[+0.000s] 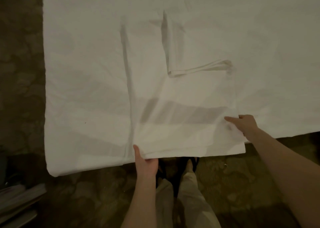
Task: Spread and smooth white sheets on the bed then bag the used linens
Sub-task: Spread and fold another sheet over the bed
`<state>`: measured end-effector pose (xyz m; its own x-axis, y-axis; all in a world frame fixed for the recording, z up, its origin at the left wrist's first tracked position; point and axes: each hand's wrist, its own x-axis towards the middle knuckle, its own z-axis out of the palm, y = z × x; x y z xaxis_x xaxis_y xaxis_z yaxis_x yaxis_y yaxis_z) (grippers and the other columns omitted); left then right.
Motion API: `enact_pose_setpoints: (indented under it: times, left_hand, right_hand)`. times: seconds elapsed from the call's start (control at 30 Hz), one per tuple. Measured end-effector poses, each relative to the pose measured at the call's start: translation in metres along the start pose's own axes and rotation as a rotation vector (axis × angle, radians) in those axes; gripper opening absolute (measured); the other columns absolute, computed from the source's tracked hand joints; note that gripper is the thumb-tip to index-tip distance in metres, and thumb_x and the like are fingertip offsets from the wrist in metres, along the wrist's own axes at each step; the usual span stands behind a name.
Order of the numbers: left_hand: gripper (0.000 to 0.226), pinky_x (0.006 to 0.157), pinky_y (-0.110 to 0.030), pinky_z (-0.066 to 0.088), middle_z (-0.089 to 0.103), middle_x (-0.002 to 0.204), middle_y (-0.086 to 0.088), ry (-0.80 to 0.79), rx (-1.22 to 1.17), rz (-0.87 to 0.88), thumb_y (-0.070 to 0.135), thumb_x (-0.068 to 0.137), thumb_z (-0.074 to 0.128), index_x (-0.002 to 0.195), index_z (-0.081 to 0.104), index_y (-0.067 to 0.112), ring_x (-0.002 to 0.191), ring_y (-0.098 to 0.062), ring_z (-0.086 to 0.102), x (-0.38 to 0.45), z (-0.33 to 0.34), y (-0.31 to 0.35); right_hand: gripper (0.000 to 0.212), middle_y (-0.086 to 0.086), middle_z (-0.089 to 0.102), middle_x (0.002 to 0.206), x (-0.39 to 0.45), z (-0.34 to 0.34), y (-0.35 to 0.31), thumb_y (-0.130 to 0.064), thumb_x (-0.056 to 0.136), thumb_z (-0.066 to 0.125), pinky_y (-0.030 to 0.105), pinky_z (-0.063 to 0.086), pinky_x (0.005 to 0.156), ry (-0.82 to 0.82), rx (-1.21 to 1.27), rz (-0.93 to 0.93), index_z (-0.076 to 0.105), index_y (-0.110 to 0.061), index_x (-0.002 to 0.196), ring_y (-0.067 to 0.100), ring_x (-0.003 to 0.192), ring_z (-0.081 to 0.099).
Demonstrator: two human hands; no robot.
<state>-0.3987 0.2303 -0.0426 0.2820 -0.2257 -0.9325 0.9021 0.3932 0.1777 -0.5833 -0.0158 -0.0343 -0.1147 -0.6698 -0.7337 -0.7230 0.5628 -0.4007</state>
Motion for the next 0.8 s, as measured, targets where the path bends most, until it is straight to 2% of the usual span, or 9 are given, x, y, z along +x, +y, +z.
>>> enact_pose_setpoints:
  times: [0.07, 0.13, 0.23, 0.33, 0.4, 0.5, 0.63, 0.73, 0.8]
  left_hand:
    - [0.047, 0.093, -0.04, 0.051, 0.066, 0.123, -0.011, -0.068, -0.022, -0.044, 0.045, 0.094, 0.056, 0.126, 0.059, 0.011, 0.107, -0.023, 0.063, -0.002, 0.016, 0.007]
    - [0.044, 0.086, -0.036, 0.052, 0.063, 0.123, -0.007, -0.093, 0.024, -0.013, 0.049, 0.096, 0.048, 0.12, 0.055, 0.012, 0.099, -0.019, 0.064, -0.004, 0.026, 0.017]
    - [0.041, 0.09, -0.038, 0.054, 0.071, 0.113, -0.01, -0.111, -0.097, 0.108, 0.043, 0.093, 0.056, 0.12, 0.062, 0.013, 0.1, -0.024, 0.068, -0.008, 0.026, 0.028]
    - [0.036, 0.075, -0.038, 0.06, 0.073, 0.108, -0.008, -0.055, -0.123, 0.163, 0.039, 0.093, 0.057, 0.119, 0.064, 0.014, 0.091, -0.023, 0.072, -0.006, 0.013, 0.022]
    - [0.036, 0.075, -0.036, 0.059, 0.07, 0.117, -0.008, 0.015, -0.079, 0.147, 0.036, 0.097, 0.055, 0.124, 0.061, 0.014, 0.092, -0.021, 0.071, 0.004, -0.005, 0.015]
    - [0.035, 0.076, -0.031, 0.054, 0.062, 0.128, -0.009, 0.086, -0.046, 0.114, 0.032, 0.099, 0.052, 0.129, 0.056, 0.014, 0.094, -0.017, 0.066, 0.011, -0.018, 0.019]
    - [0.041, 0.074, -0.031, 0.06, 0.068, 0.111, -0.008, 0.088, 0.058, 0.044, 0.031, 0.094, 0.057, 0.13, 0.058, 0.01, 0.097, -0.02, 0.065, 0.012, -0.03, 0.035]
    - [0.049, 0.065, -0.035, 0.05, 0.063, 0.105, -0.011, 0.397, 0.336, 0.045, 0.043, 0.092, 0.056, 0.119, 0.058, 0.002, 0.087, -0.024, 0.061, 0.013, -0.049, 0.049]
    - [0.053, 0.057, -0.031, 0.041, 0.06, 0.097, -0.013, 0.713, 0.536, 0.244, 0.048, 0.092, 0.053, 0.113, 0.059, -0.001, 0.073, -0.024, 0.055, 0.014, -0.058, 0.062]
  right_hand:
    - [0.078, 0.018, 0.049, 0.138, 0.001, 0.002, -0.009, -0.038, 0.08, 0.075, 0.042, 0.042, 0.099, -0.022, 0.101, 0.078, 0.042, 0.002, 0.139, 0.037, 0.123, 0.049]
    - [0.077, 0.018, 0.048, 0.139, 0.005, 0.005, -0.02, -0.033, 0.08, 0.077, 0.044, 0.045, 0.098, -0.027, 0.211, 0.083, 0.042, 0.001, 0.14, 0.037, 0.124, 0.049]
    - [0.048, 0.017, 0.062, 0.12, 0.01, 0.012, -0.039, -0.012, 0.08, 0.076, 0.04, 0.059, 0.076, -0.057, 0.39, -0.005, 0.059, 0.003, 0.122, 0.032, 0.092, 0.064]
    - [0.035, 0.013, 0.066, 0.103, 0.009, 0.019, -0.052, -0.006, 0.084, 0.071, 0.025, 0.057, 0.058, -0.054, 0.396, -0.119, 0.063, 0.003, 0.117, 0.019, 0.072, 0.061]
    - [0.039, 0.014, 0.065, 0.109, 0.011, 0.021, -0.049, -0.007, 0.083, 0.072, 0.026, 0.058, 0.068, -0.018, 0.324, -0.128, 0.062, 0.003, 0.12, 0.021, 0.077, 0.062]
    - [0.044, 0.015, 0.062, 0.114, 0.018, 0.023, -0.037, -0.009, 0.083, 0.073, 0.04, 0.052, 0.09, 0.018, 0.237, -0.04, 0.059, 0.002, 0.123, 0.027, 0.092, 0.058]
    - [0.059, 0.015, 0.058, 0.128, 0.029, 0.027, -0.043, -0.021, 0.079, 0.079, 0.04, 0.049, 0.091, 0.075, 0.144, -0.083, 0.051, -0.005, 0.128, 0.03, 0.106, 0.057]
    - [0.07, 0.015, 0.048, 0.137, 0.04, 0.036, -0.067, -0.024, 0.077, 0.08, 0.039, 0.043, 0.098, 0.178, 0.129, -0.198, 0.042, -0.008, 0.134, 0.029, 0.122, 0.05]
    - [0.068, 0.014, 0.04, 0.139, 0.039, 0.041, -0.085, -0.028, 0.077, 0.078, 0.045, 0.04, 0.101, 0.331, 0.019, -0.309, 0.044, -0.011, 0.133, 0.029, 0.127, 0.042]
